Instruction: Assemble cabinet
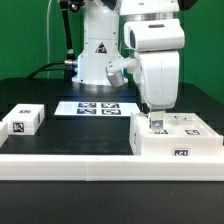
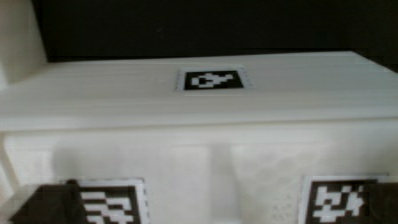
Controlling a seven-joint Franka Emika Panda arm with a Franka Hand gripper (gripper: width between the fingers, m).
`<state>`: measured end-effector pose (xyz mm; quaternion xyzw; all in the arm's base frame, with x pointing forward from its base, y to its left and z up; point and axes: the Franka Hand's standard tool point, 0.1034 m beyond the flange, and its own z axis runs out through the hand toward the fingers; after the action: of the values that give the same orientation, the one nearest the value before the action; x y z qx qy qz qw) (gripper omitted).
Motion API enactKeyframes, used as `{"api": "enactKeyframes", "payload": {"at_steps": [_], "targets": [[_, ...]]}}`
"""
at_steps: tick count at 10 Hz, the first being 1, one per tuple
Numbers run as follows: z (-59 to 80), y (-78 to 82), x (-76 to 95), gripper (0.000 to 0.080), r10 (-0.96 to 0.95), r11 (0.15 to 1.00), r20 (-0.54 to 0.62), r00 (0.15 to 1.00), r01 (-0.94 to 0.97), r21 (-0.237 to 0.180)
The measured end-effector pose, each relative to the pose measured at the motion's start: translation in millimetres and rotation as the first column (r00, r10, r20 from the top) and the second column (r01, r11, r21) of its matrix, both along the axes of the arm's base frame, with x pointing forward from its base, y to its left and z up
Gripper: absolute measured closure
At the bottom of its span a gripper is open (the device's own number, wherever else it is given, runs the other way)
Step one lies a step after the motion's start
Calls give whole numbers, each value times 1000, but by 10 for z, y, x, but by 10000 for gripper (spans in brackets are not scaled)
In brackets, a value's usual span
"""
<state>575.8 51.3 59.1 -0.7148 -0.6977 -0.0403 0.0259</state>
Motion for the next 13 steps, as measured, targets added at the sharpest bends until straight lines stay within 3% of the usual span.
{"api": "enactKeyframes", "payload": {"at_steps": [3,6,8,11,13], "targets": [[29,-13,-4,2,-36,999,8,999,36,0],[225,-60,-232,2,-228,974,55,972,228,3],[259,-9,-395,2,-327,945,48,944,327,4],[251,-19,-388,2,-359,933,35,933,359,2],[250,-10,-389,2,-489,872,18,872,489,13]]}}
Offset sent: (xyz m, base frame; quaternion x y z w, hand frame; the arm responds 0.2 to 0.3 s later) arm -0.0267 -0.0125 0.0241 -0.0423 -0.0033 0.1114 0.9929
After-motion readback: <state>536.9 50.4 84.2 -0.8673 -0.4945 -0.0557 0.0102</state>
